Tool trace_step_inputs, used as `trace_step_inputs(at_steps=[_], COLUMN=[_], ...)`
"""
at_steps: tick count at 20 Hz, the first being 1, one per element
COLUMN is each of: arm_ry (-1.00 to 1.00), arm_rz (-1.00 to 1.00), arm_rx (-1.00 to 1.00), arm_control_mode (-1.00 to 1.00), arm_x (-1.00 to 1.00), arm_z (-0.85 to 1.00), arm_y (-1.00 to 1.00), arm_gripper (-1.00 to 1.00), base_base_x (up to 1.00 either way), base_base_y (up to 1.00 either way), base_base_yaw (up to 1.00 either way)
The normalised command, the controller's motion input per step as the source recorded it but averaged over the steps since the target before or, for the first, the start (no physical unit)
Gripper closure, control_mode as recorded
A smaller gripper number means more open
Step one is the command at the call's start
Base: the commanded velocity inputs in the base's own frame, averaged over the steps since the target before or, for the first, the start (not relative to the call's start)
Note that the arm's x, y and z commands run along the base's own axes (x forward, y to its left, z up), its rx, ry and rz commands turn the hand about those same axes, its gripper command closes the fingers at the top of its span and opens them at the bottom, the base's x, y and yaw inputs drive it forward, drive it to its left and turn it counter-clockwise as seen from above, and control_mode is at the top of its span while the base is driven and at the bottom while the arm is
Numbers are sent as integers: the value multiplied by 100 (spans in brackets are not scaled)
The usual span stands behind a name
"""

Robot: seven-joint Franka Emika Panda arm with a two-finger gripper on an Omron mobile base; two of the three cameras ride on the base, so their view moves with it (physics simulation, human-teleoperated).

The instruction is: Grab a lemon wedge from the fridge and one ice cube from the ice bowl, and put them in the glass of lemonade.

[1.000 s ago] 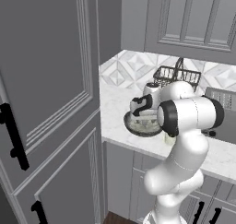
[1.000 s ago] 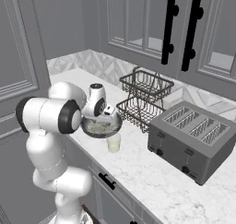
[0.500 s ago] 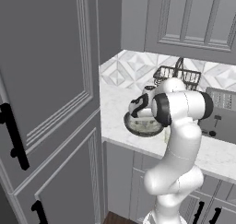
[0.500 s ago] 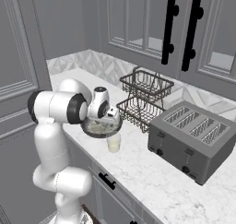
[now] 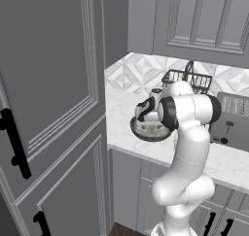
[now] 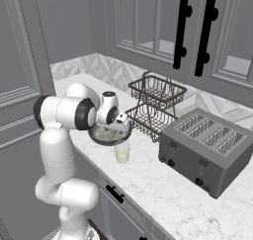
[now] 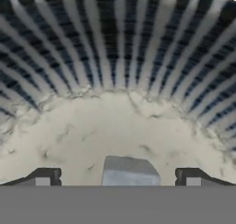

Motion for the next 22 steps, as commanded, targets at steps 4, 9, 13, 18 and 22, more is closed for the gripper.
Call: trace_step_inputs(at_steps=[4, 9, 13, 18, 22], arm_ry=[0, 0, 0, 0, -4], arm_rz=[0, 0, 0, 0, 0], arm_rx=[0, 0, 0, 0, 0], arm_control_mode=[-100, -100, -100, -100, -100], arm_x=[-18, -4, 0, -20, -38], arm_z=[-7, -12, -8, 11, 38], arm_y=[0, 0, 0, 0, 0], arm_gripper=[100, 100, 100, 100, 100], base_base_x=[0, 0, 0, 0, 0], base_base_y=[0, 0, 0, 0, 0], base_base_yaw=[0, 0, 0, 0, 0])
